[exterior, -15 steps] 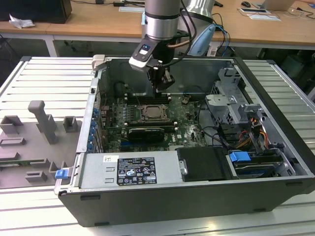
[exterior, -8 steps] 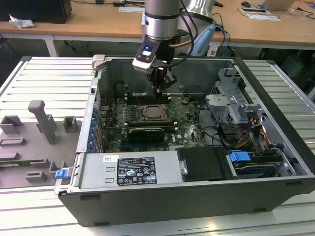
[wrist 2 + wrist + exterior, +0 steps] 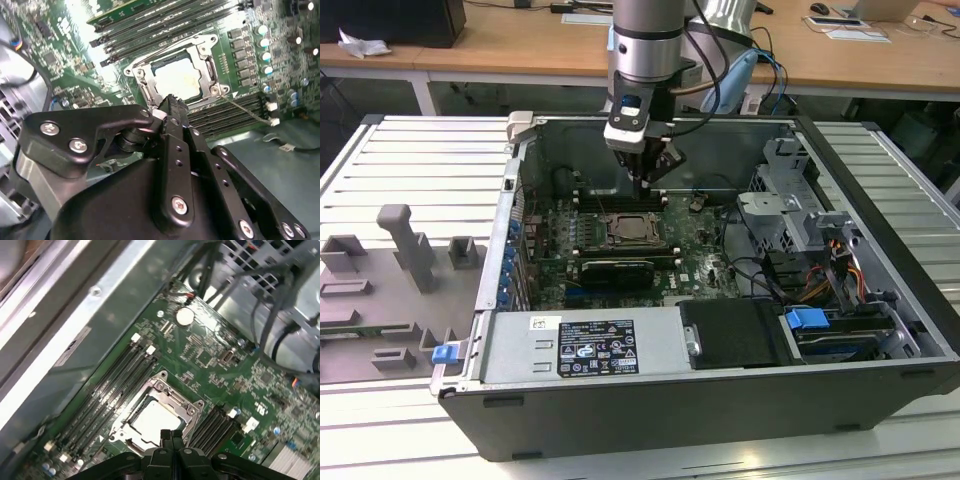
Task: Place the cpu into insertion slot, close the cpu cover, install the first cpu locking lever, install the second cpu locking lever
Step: 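Install the first cpu locking lever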
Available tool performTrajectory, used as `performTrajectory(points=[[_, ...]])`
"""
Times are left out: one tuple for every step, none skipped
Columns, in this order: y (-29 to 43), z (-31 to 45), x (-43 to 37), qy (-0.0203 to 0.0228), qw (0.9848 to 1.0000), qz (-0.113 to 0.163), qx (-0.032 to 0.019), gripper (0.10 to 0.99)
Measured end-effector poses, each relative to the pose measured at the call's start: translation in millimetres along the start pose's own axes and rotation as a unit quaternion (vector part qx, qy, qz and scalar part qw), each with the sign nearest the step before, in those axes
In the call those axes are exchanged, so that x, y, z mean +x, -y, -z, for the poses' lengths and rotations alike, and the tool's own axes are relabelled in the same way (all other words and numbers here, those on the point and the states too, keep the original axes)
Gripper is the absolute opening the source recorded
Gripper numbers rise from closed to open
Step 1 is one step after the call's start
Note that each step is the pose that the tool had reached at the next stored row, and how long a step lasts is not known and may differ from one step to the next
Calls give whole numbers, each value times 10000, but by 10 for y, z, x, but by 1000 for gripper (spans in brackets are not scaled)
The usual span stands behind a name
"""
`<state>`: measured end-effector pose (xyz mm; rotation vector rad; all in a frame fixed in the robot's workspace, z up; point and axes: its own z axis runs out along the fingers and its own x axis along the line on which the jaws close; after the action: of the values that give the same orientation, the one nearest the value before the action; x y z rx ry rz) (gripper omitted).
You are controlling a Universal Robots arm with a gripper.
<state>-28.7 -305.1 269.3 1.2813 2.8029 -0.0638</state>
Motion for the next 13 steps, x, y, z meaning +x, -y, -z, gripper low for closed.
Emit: performTrajectory(points=[[0,0,0,2,9999,105,-7,106],[0,0,0,4,9996,282,-20,106],[0,0,0,6,9990,439,-31,106],[0,0,0,7,9986,534,-38,106],[0,0,0,8,9980,625,-45,106],[0,0,0,9,9974,726,-52,106],[0,0,0,11,9966,819,-58,106],[0,0,0,13,9947,1022,-73,106],[0,-1,0,16,9929,1189,-85,106],[0,-1,0,17,9918,1278,-91,106],[0,-1,0,18,9900,1408,-100,106],[0,-1,0,20,9880,1542,-110,106],[0,-1,0,21,9866,1628,-116,106]])
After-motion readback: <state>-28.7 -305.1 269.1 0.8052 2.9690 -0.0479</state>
